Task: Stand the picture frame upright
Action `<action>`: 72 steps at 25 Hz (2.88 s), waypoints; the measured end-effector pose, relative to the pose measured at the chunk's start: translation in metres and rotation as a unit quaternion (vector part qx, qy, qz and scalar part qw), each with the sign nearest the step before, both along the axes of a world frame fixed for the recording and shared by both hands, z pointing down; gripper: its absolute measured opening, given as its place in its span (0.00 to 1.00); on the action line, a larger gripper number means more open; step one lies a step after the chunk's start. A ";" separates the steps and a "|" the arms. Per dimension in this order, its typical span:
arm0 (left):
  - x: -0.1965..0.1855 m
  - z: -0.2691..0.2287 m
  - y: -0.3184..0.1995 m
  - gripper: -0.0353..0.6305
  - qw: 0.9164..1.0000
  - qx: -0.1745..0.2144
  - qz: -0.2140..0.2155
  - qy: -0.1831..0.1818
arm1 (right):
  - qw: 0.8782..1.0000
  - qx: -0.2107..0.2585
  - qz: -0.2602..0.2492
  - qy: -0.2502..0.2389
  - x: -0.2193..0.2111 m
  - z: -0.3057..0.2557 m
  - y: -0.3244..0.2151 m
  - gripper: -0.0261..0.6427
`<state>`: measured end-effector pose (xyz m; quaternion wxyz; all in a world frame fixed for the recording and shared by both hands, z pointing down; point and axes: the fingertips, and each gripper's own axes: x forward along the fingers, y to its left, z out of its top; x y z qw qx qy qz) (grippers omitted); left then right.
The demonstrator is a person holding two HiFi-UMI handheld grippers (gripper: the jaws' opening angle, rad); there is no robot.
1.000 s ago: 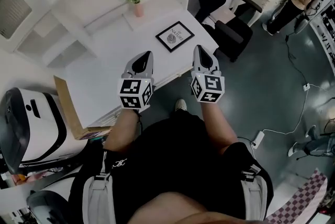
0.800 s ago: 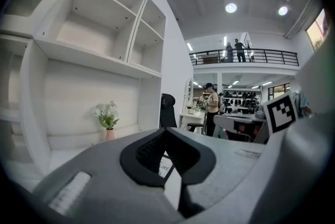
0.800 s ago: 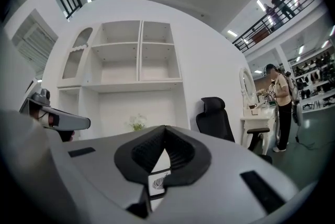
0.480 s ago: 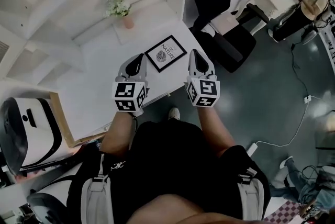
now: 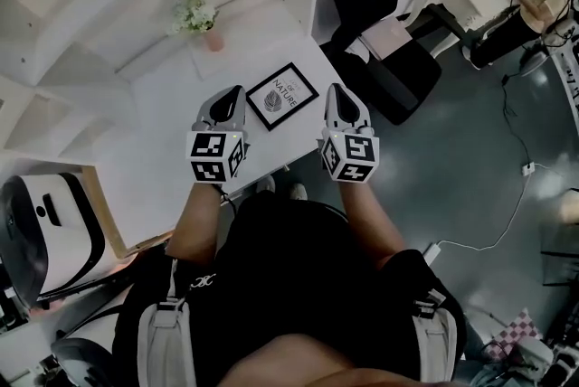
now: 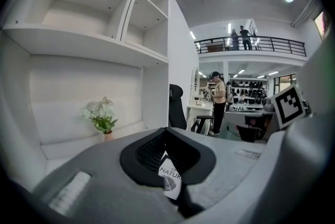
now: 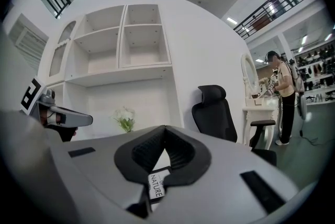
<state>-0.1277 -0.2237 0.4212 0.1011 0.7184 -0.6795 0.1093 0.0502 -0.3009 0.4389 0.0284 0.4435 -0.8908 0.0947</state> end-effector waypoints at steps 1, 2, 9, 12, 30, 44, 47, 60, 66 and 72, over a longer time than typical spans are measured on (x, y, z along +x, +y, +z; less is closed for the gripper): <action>-0.003 0.002 -0.004 0.08 1.000 -0.004 0.004 -0.002 | 1.000 -0.003 0.001 0.001 -0.001 0.002 -0.001 0.04; -0.005 0.004 -0.007 0.08 1.000 -0.008 0.008 -0.004 | 1.000 -0.005 0.003 0.002 -0.002 0.003 -0.002 0.04; -0.033 0.026 -0.031 0.08 0.996 -0.056 0.063 0.020 | 0.999 -0.028 0.030 0.012 -0.006 0.017 -0.012 0.04; -0.052 0.038 -0.038 0.08 0.993 -0.084 0.082 0.022 | 0.998 -0.048 0.043 0.027 -0.004 0.029 -0.012 0.04; -0.106 0.129 -0.095 0.44 0.932 -0.215 0.263 0.125 | 0.949 -0.300 0.099 -0.012 -0.011 0.161 -0.002 0.26; -0.076 0.232 -0.117 0.44 0.869 -0.312 0.340 0.178 | 0.887 -0.427 0.171 -0.043 -0.038 0.236 0.001 0.26; -0.074 0.240 -0.121 0.44 0.864 -0.313 0.347 0.185 | 0.875 -0.447 0.180 -0.051 -0.047 0.245 -0.004 0.25; -0.078 0.244 -0.112 0.44 0.850 -0.310 0.360 0.228 | 0.827 -0.515 0.226 -0.013 -0.061 0.285 -0.011 0.18; -0.085 0.244 -0.102 0.43 0.847 -0.313 0.360 0.235 | 0.816 -0.538 0.211 -0.019 -0.061 0.287 -0.010 0.16; -0.080 0.241 -0.096 0.43 0.837 -0.321 0.358 0.262 | 0.823 -0.540 0.171 -0.048 -0.060 0.286 -0.011 0.16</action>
